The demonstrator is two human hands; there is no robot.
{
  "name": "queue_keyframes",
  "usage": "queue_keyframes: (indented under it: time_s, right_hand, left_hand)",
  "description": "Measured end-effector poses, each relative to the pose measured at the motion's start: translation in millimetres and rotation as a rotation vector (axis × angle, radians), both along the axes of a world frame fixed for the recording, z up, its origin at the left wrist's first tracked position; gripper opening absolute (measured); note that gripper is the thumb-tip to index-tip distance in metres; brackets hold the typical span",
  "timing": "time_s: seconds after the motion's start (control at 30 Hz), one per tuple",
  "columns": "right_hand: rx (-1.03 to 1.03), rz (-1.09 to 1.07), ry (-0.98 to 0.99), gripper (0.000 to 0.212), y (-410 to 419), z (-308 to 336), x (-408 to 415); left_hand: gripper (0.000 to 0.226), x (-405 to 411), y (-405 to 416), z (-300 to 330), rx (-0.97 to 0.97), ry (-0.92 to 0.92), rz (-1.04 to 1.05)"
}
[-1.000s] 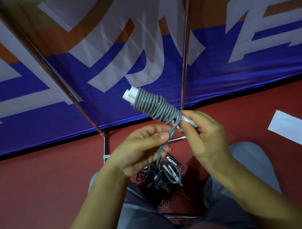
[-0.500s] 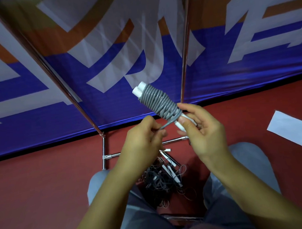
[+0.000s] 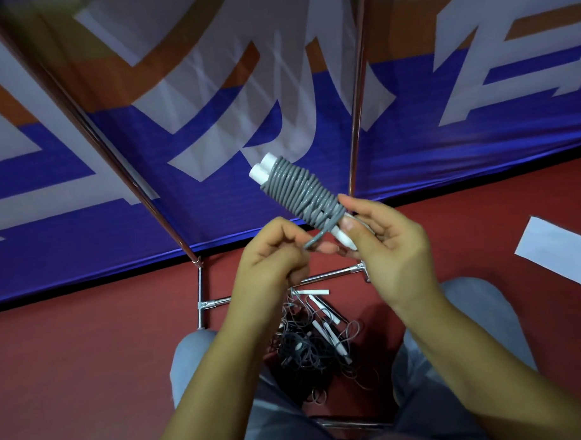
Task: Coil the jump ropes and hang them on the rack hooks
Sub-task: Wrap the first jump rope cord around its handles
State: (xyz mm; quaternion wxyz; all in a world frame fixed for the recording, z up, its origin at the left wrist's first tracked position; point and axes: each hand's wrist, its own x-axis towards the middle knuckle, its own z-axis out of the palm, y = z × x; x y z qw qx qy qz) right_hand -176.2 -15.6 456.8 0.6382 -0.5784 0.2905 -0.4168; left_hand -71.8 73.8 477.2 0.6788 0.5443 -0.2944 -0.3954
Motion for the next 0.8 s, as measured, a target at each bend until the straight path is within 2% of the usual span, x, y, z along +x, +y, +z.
queue_keyframes:
  time_s: [0.13,0.33,0.47,0.6,0.67,0.73,0.8]
  right_hand:
    - [0.017,0.035,-0.023,0.033,-0.8,7.7,0.0]
    - [0.203,0.135,-0.072,0.025,-1.2,22.3,-3.7]
    - [0.298,0.182,-0.081,0.024,-2.5,27.6,-5.0]
    - [0.344,0.212,-0.093,0.025,-3.3,30.5,-5.8]
    - [0.366,0.213,-0.102,0.029,-2.7,32.1,-6.2]
    - [0.398,0.211,-0.118,0.033,-2.1,34.5,-5.6]
    - [0.427,0.218,-0.139,0.035,-1.9,36.9,-5.0]
  left_hand:
    - [0.027,3.1,0.6,3.4,0.041,-0.07,0.005]
    - [0.023,6.0,2.5,7.6,-0.022,0.037,-0.051]
    - [0.028,7.1,7.2,17.3,0.058,-0.189,0.011]
    - [0.014,16.9,7.6,19.8,0.187,-0.51,-0.014]
    - [0.016,19.7,8.8,20.6,0.214,-0.663,-0.03]
    - [0.017,20.9,9.7,20.8,0.176,-0.705,-0.019]
    - [0.007,19.8,9.0,19.2,0.119,-0.613,0.006]
